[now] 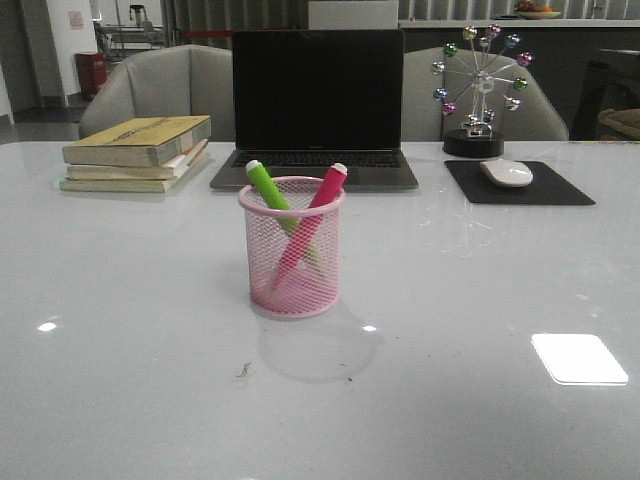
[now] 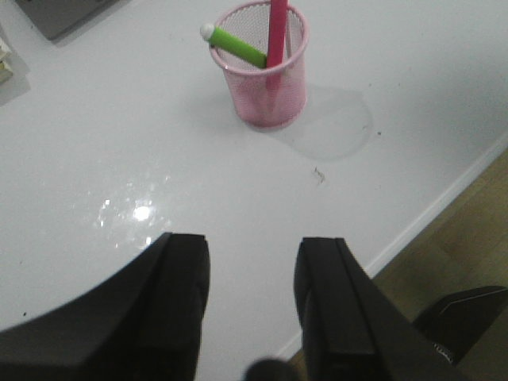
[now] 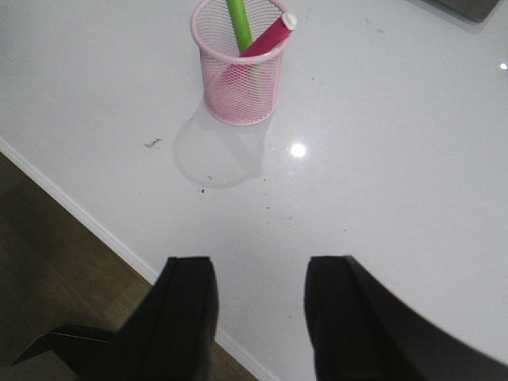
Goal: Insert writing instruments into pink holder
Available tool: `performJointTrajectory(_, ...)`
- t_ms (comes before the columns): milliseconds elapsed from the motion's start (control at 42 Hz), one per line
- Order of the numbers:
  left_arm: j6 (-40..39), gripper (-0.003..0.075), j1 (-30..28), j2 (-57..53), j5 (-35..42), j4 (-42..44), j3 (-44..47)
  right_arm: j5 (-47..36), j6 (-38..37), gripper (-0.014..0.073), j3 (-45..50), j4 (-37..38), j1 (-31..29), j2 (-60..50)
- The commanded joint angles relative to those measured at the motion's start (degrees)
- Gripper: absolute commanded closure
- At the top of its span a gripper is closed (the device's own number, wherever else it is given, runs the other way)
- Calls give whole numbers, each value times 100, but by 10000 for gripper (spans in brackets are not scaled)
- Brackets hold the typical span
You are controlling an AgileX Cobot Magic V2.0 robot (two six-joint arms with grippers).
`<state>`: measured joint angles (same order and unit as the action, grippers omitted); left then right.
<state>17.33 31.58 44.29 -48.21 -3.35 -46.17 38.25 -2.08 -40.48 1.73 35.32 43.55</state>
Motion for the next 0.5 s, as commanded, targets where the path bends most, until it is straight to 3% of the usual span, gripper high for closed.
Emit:
performJointTrajectory(0, 14, 378, -11, -491, 224, 44, 186, -399, 46, 196, -158, 5, -18, -26)
performJointTrajectory(166, -312, 378, -11, -1022, 278, 93, 635, -452, 46, 196, -137, 5, -18, -26)
performJointTrajectory(309, -1196, 378, -16, -1075, 480, 335, 786, -698, 46, 196, 1, 5, -18, -26)
performJointTrajectory(476, -1362, 389, -16, -1075, 647, 335, 801, -783, 46, 218, 162, 5, -18, -26)
